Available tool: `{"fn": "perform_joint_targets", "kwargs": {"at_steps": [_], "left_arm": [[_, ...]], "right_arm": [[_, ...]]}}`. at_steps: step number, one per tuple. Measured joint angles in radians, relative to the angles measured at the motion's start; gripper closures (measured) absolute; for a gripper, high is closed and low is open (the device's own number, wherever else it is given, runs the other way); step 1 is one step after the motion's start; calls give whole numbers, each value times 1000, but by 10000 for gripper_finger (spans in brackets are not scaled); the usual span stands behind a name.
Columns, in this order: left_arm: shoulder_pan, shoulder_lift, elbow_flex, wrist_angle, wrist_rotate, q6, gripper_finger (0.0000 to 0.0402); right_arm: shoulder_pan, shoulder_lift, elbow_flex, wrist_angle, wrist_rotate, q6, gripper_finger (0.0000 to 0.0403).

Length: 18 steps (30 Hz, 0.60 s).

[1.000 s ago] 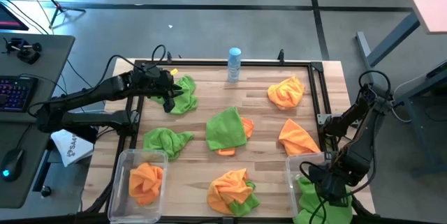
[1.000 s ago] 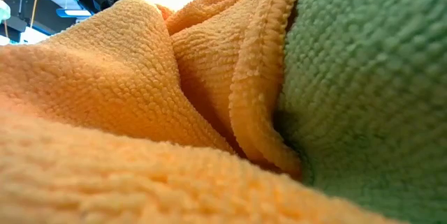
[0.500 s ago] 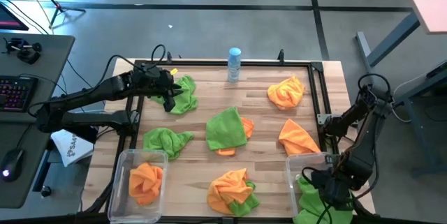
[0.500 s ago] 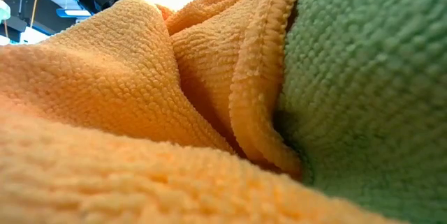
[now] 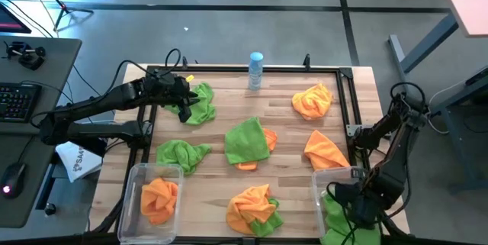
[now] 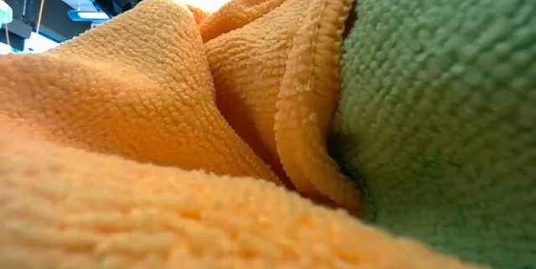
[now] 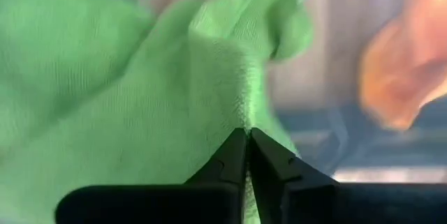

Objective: Sort microfiber towel by color & place in baskets
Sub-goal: Put the green microfiber cloth into the right transparent bin

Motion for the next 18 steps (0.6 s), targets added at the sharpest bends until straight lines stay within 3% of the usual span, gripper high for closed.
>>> {"fn": "perform_joint_targets", "kwargs": {"at_steps": [4,6,12,18], "left_arm": [[0,0,0,0,0,-2,314],[0,0,0,0,0,-2,314],[0,0,0,0,0,-2,314],[0,0,0,0,0,-1,314]], "right_arm": [[0,-14,1,-73,218,86,398],[-1,-12,1,-142,271,128,400],[-10,-7,1,-259,283,179,402],[-14,-7,1,-184,284,165,402]]}}
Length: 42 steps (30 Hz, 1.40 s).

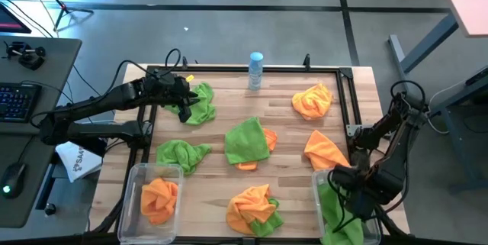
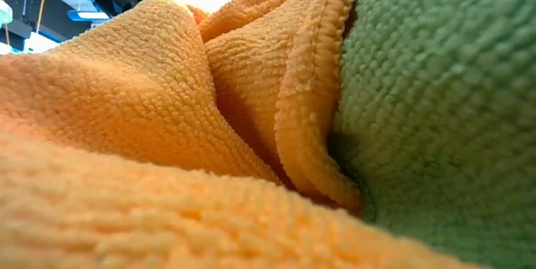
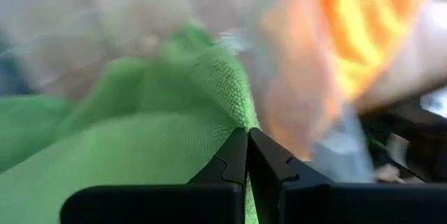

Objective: Sort microfiber towel by color & place in baskets
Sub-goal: Put the green microfiber cloth into the right transparent bin

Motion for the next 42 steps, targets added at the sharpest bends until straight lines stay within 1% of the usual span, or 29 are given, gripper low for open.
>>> {"fn": "perform_joint_targets", "kwargs": {"at_steps": [4,9,12,15,18,23,28,30,32,35,38,42], "left_arm": [[0,0,0,0,0,0,314],[0,0,0,0,0,2,314],[0,0,0,0,0,2,314],[0,0,0,0,0,2,314],[0,0,0,0,0,2,314],[0,0,0,0,0,2,314],[0,0,0,0,0,2,314],[0,0,0,0,0,2,314],[0,0,0,0,0,2,314],[0,0,0,0,0,2,314],[0,0,0,0,0,2,314],[0,0,0,0,0,2,314]], "right_arm": [[0,0,0,104,-70,-79,402],[0,29,0,145,-81,-99,402],[0,89,0,177,-89,-176,402],[0,166,0,207,-143,-284,402],[7,232,0,207,-153,-302,402],[35,288,0,250,-85,-234,403],[66,308,0,261,-85,-131,401],[72,288,0,257,-83,-71,398],[78,254,6,254,-59,-21,393],[81,194,16,243,-40,32,382],[81,147,16,230,-46,67,368],[79,105,16,235,-88,73,341]]}}
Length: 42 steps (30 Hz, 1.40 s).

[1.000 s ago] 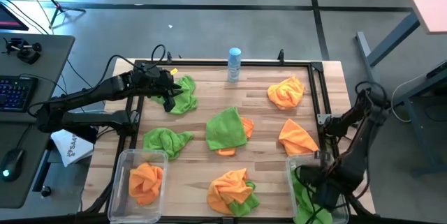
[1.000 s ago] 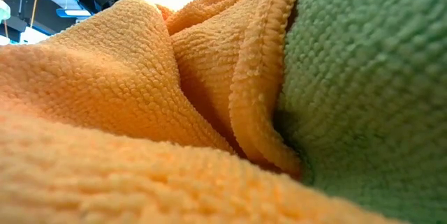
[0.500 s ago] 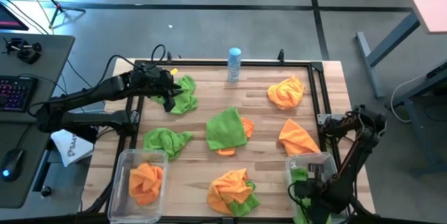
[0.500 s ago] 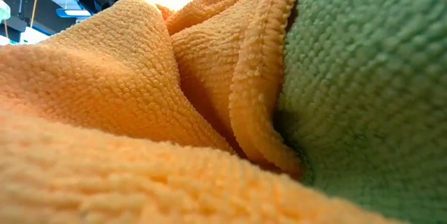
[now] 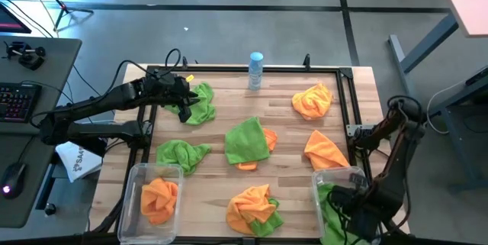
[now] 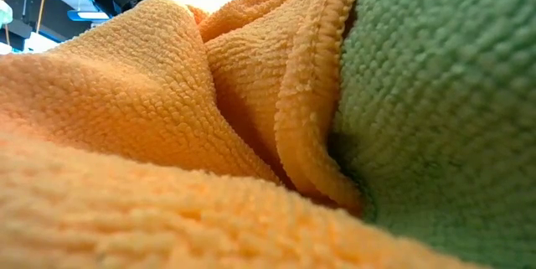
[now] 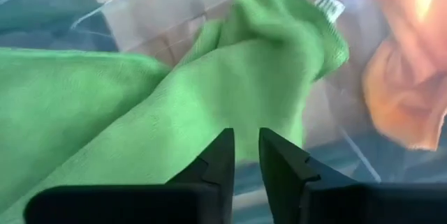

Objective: Sort microfiber towel by color & place in baskets
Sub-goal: Put the green microfiber cloth into the right transparent bin

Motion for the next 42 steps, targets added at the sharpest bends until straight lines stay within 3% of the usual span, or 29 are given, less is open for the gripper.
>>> {"fn": "perform_joint_targets", "kwargs": {"at_steps": [4,10,19,32,39,42], "left_arm": [[0,0,0,0,0,0,314],[0,0,0,0,0,-2,314],[0,0,0,0,0,-3,314],[0,0,0,0,0,-2,314],[0,0,0,-1,0,-1,314],[0,0,0,0,0,0,314]], "right_arm": [[0,-27,0,8,-27,46,311],[-13,-59,0,159,-157,104,280],[-15,-79,0,303,-248,251,277],[-53,-66,-1,310,-253,443,277],[-53,-3,-2,318,-381,487,277],[-52,4,-3,318,-368,491,277]]}}
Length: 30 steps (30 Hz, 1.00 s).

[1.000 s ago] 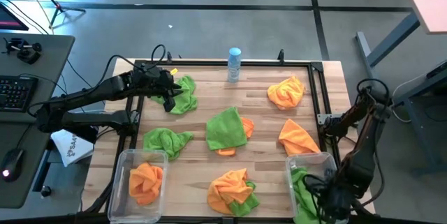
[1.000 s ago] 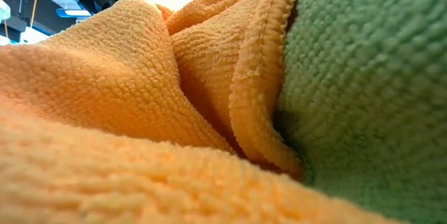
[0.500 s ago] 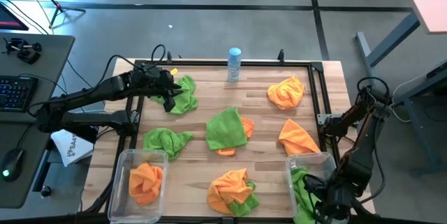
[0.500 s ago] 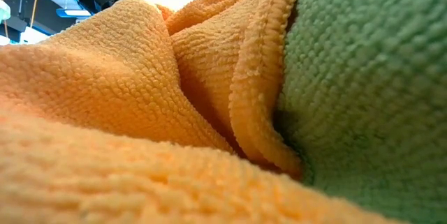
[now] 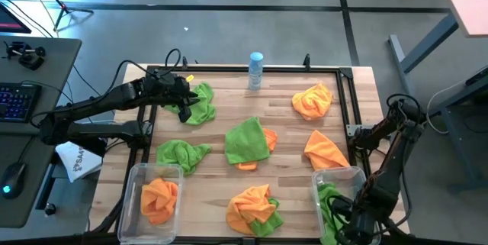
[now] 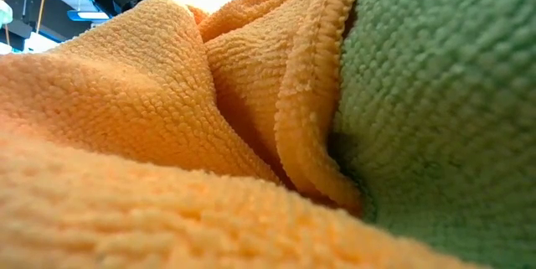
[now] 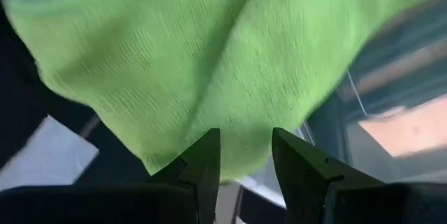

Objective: Sort microfiber towel by color & place in baskets
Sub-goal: Put the green microfiber cloth into the right transparent bin

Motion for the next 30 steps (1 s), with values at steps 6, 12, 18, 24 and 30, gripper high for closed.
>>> {"fn": "perform_joint_targets", "kwargs": {"at_steps": [6,12,18,24,30], "left_arm": [[0,0,0,0,0,0,314],[0,0,0,0,0,-1,314],[0,0,0,0,0,-3,314],[0,0,0,0,0,-2,314],[0,0,0,0,0,-2,314]], "right_arm": [[0,-2,0,16,92,22,277],[0,-1,0,29,46,25,277],[0,-1,0,37,42,29,277],[0,-1,0,48,58,22,311],[0,-1,0,68,59,3,395]]}}
